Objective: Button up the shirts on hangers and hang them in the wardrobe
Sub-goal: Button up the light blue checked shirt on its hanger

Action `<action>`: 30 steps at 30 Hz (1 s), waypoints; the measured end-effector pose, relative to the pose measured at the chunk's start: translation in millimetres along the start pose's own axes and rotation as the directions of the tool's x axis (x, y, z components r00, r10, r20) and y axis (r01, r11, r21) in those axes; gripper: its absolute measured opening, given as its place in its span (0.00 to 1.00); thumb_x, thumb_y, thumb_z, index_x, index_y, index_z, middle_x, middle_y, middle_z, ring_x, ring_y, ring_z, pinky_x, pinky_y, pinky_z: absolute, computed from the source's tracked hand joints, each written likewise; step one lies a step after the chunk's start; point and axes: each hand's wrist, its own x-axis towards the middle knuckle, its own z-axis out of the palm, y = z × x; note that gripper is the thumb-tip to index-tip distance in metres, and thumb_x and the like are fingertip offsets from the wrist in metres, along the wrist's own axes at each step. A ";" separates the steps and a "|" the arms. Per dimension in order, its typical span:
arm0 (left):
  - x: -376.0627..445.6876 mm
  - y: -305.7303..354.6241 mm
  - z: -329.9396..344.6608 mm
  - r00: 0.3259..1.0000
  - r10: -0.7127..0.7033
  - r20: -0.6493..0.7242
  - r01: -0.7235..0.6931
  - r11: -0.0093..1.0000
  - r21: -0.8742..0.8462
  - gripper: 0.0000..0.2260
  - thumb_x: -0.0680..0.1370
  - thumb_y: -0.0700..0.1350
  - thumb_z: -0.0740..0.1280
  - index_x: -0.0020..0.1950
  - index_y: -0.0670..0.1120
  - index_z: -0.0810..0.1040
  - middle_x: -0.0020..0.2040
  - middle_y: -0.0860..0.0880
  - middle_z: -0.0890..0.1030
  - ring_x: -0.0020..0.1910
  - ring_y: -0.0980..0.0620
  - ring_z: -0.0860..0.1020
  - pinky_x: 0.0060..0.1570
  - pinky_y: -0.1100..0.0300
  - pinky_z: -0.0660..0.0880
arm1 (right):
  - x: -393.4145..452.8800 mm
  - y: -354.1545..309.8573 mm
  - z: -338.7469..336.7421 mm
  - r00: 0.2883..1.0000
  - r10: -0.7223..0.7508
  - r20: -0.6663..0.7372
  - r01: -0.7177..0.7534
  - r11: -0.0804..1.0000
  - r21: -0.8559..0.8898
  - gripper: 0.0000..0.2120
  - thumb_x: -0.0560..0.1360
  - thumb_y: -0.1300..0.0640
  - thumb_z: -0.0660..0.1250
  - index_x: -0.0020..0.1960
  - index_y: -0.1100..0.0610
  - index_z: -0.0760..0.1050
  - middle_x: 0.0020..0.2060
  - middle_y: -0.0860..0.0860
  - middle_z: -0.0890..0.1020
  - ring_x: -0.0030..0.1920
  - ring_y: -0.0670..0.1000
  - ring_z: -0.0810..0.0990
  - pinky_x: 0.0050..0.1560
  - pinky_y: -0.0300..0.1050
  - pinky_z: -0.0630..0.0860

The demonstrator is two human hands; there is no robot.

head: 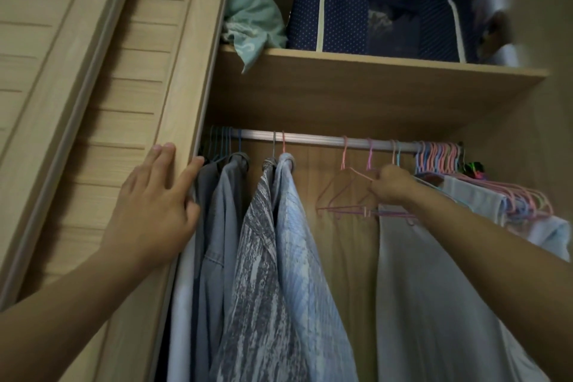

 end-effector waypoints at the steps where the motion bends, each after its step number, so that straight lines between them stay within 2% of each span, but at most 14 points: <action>1: -0.2 -0.4 0.0 1.000 -0.001 0.011 0.001 1.000 0.004 0.32 0.75 0.53 0.54 0.79 0.48 0.66 0.78 0.33 0.61 0.79 0.34 0.58 0.75 0.38 0.61 | 2.9 -9.8 7.1 1.000 0.011 0.024 -0.015 0.983 0.184 0.13 0.81 0.57 0.66 0.59 0.65 0.78 0.49 0.58 0.80 0.49 0.60 0.81 0.42 0.49 0.79; 3: -0.3 -1.4 0.3 0.999 -0.010 0.032 0.009 1.000 0.016 0.32 0.75 0.53 0.54 0.80 0.49 0.65 0.79 0.34 0.60 0.80 0.35 0.57 0.75 0.38 0.62 | 1.0 -38.0 21.9 0.991 -0.042 0.125 -0.021 0.885 0.465 0.10 0.82 0.62 0.62 0.61 0.65 0.76 0.46 0.59 0.78 0.42 0.57 0.80 0.36 0.48 0.78; 6: -0.2 -3.0 1.6 0.998 -0.013 0.069 0.012 1.000 0.020 0.33 0.74 0.54 0.53 0.81 0.51 0.63 0.80 0.36 0.58 0.80 0.36 0.55 0.75 0.37 0.61 | -10.4 -98.4 43.2 0.945 -0.210 0.251 0.002 0.770 0.638 0.07 0.81 0.67 0.59 0.54 0.65 0.75 0.43 0.59 0.79 0.43 0.58 0.80 0.42 0.53 0.80; 9: 1.0 -8.9 3.8 0.989 -0.016 0.144 0.019 1.000 -0.021 0.34 0.75 0.57 0.51 0.83 0.55 0.54 0.82 0.38 0.52 0.82 0.40 0.47 0.77 0.38 0.56 | -10.3 -149.6 60.6 0.902 -0.329 0.279 0.052 0.725 0.687 0.10 0.81 0.66 0.56 0.52 0.64 0.76 0.44 0.62 0.79 0.43 0.59 0.78 0.46 0.58 0.80; 11: 2.9 -13.1 3.2 0.979 -0.015 0.201 0.028 0.998 -0.064 0.34 0.77 0.58 0.51 0.83 0.57 0.50 0.83 0.40 0.46 0.82 0.42 0.42 0.79 0.39 0.51 | -14.2 -169.5 68.0 0.884 -0.371 0.285 0.053 0.685 0.727 0.11 0.81 0.68 0.55 0.51 0.60 0.76 0.46 0.62 0.77 0.43 0.58 0.77 0.45 0.55 0.79; 16: 10.3 -3.9 -22.1 0.924 -0.070 0.375 0.124 0.985 -0.122 0.33 0.82 0.54 0.61 0.83 0.60 0.47 0.83 0.44 0.38 0.81 0.47 0.35 0.80 0.43 0.44 | -38.1 -216.0 90.0 0.882 -0.387 0.268 0.042 0.632 0.774 0.17 0.73 0.73 0.61 0.58 0.57 0.68 0.45 0.60 0.73 0.37 0.55 0.74 0.22 0.39 0.73; 18: 10.4 11.5 -33.4 0.883 -0.137 0.449 0.198 0.976 -0.092 0.31 0.82 0.63 0.58 0.82 0.63 0.48 0.83 0.46 0.35 0.81 0.46 0.33 0.79 0.42 0.40 | -39.0 -216.2 93.4 0.885 -0.368 0.286 -0.007 0.603 0.797 0.16 0.76 0.68 0.61 0.61 0.56 0.67 0.45 0.60 0.74 0.37 0.55 0.75 0.22 0.39 0.73; 19: 7.1 21.4 -36.9 0.879 -0.139 0.457 0.178 0.983 -0.042 0.30 0.81 0.67 0.54 0.81 0.65 0.48 0.82 0.46 0.33 0.80 0.44 0.31 0.77 0.40 0.36 | -37.5 -210.1 91.3 0.887 -0.360 0.291 -0.013 0.610 0.793 0.13 0.78 0.66 0.60 0.61 0.56 0.68 0.43 0.59 0.74 0.36 0.55 0.75 0.25 0.39 0.74; 21: -10.6 43.5 -33.8 0.909 0.057 0.412 -0.087 0.995 0.055 0.31 0.79 0.73 0.46 0.81 0.66 0.45 0.81 0.45 0.31 0.78 0.40 0.28 0.75 0.36 0.31 | -37.4 -190.8 76.1 0.913 -0.316 0.256 0.006 0.640 0.768 0.08 0.80 0.61 0.60 0.57 0.59 0.75 0.40 0.58 0.77 0.36 0.54 0.77 0.33 0.43 0.75; 22: -23.7 54.7 -29.4 0.876 0.231 0.423 -0.277 0.960 0.048 0.32 0.79 0.73 0.44 0.81 0.65 0.46 0.81 0.44 0.31 0.78 0.38 0.27 0.74 0.34 0.30 | -36.7 -178.6 68.5 0.935 -0.277 0.222 0.001 0.628 0.778 0.08 0.81 0.59 0.60 0.53 0.60 0.78 0.37 0.56 0.78 0.33 0.52 0.76 0.34 0.42 0.73; 24: -48.9 71.1 -16.3 0.678 0.482 0.556 -0.567 0.824 -0.023 0.32 0.80 0.73 0.44 0.82 0.64 0.48 0.82 0.44 0.35 0.77 0.37 0.27 0.73 0.32 0.29 | -30.4 -153.5 53.4 0.961 -0.204 0.188 -0.052 0.533 0.844 0.11 0.83 0.61 0.58 0.47 0.57 0.78 0.30 0.50 0.77 0.26 0.47 0.72 0.31 0.39 0.70; 26: -65.1 75.1 -3.6 0.538 0.473 0.697 -0.650 0.760 -0.014 0.31 0.81 0.70 0.45 0.82 0.60 0.53 0.83 0.45 0.39 0.75 0.35 0.26 0.71 0.31 0.26 | -16.9 -127.6 39.7 0.981 -0.109 0.162 -0.098 0.444 0.891 0.13 0.81 0.65 0.55 0.45 0.54 0.75 0.33 0.49 0.74 0.29 0.46 0.68 0.35 0.41 0.70; 28: -68.1 68.7 0.1 0.501 0.401 0.767 -0.656 0.754 0.033 0.30 0.82 0.68 0.45 0.81 0.56 0.59 0.84 0.45 0.44 0.74 0.34 0.26 0.70 0.29 0.26 | -4.2 -101.7 27.7 0.989 -0.057 0.139 -0.104 0.407 0.908 0.13 0.81 0.65 0.56 0.43 0.53 0.73 0.37 0.49 0.73 0.33 0.47 0.67 0.38 0.45 0.70; 30: -68.7 63.1 -0.2 0.486 0.363 0.795 -0.650 0.758 0.051 0.28 0.84 0.65 0.46 0.80 0.53 0.62 0.84 0.43 0.48 0.76 0.32 0.28 0.70 0.27 0.27 | -2.6 -80.8 19.6 0.989 -0.062 0.136 -0.096 0.434 0.896 0.13 0.81 0.65 0.57 0.42 0.52 0.72 0.37 0.48 0.73 0.34 0.46 0.67 0.37 0.45 0.69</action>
